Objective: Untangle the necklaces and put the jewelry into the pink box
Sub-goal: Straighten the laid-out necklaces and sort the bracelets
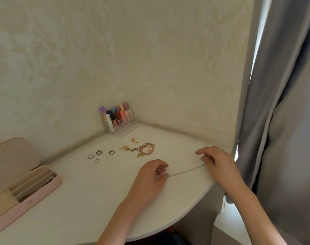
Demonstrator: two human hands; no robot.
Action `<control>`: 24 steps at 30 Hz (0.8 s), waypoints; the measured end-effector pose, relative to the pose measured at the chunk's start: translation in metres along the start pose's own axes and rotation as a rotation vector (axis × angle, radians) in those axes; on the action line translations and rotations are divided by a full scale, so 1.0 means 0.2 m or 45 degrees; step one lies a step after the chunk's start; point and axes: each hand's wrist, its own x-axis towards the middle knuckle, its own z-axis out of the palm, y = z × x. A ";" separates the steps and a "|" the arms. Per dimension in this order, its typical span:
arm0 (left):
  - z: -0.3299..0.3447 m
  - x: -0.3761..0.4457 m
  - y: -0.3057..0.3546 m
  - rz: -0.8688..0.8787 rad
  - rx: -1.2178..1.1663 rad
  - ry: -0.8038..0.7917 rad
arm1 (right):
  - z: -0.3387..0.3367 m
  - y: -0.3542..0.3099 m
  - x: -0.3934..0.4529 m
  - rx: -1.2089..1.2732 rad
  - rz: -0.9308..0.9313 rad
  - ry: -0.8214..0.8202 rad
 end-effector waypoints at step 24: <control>-0.88 -0.26 -0.36 -0.556 -0.171 0.350 | 0.57 -1.21 0.65 1.061 -0.366 -0.317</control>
